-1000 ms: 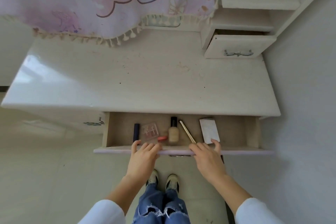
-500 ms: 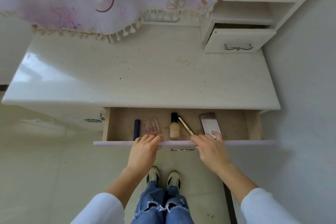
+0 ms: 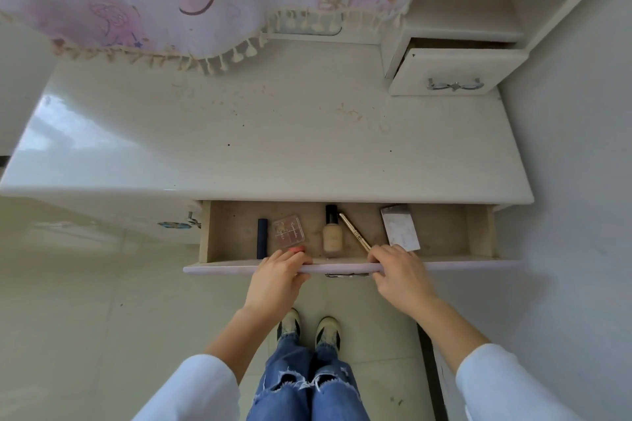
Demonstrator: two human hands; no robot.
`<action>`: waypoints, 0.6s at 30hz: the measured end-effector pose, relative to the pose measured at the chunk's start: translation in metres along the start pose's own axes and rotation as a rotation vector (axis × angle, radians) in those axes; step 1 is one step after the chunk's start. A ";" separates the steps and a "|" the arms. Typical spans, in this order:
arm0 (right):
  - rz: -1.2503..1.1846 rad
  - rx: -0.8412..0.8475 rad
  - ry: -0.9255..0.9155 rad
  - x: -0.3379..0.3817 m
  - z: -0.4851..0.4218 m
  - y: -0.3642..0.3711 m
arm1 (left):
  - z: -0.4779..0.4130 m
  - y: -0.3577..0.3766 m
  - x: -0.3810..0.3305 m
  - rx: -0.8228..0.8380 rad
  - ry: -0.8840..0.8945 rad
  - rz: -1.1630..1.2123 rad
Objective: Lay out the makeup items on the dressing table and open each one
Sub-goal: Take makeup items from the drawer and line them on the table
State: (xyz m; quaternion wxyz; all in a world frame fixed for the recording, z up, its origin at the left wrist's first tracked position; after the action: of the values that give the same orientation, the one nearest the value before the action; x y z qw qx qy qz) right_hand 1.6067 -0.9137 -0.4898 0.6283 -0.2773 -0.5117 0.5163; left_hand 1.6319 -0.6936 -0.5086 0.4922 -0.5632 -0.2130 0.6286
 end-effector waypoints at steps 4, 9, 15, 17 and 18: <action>-0.134 0.114 0.057 0.015 -0.012 -0.005 | -0.002 -0.009 0.000 0.106 -0.021 0.083; -0.277 0.096 0.060 0.049 -0.044 -0.002 | -0.021 -0.037 0.023 -0.046 -0.286 0.238; -0.172 0.249 -0.038 0.085 -0.125 0.030 | -0.069 -0.028 0.080 0.196 -0.625 0.079; -0.046 0.331 -0.074 0.089 -0.143 0.043 | -0.080 -0.017 0.089 0.254 -0.608 0.073; 0.000 0.363 -0.086 0.090 -0.149 0.049 | -0.084 -0.013 0.092 0.270 -0.597 0.074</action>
State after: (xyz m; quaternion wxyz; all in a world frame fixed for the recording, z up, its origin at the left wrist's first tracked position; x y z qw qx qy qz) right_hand 1.7218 -0.7877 -0.5485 0.6455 -0.1372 -0.4365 0.6115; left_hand 1.7244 -0.6333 -0.5669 0.4552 -0.2913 -0.2420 0.8058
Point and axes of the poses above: each hand's wrist, its own z-axis away from the middle knuckle, its own y-axis out of the palm, x = y × z, the point moved 3 cm from there along -z, towards the middle knuckle, and after that the axes turned 7 degrees about -y, right-handed, at the moved point
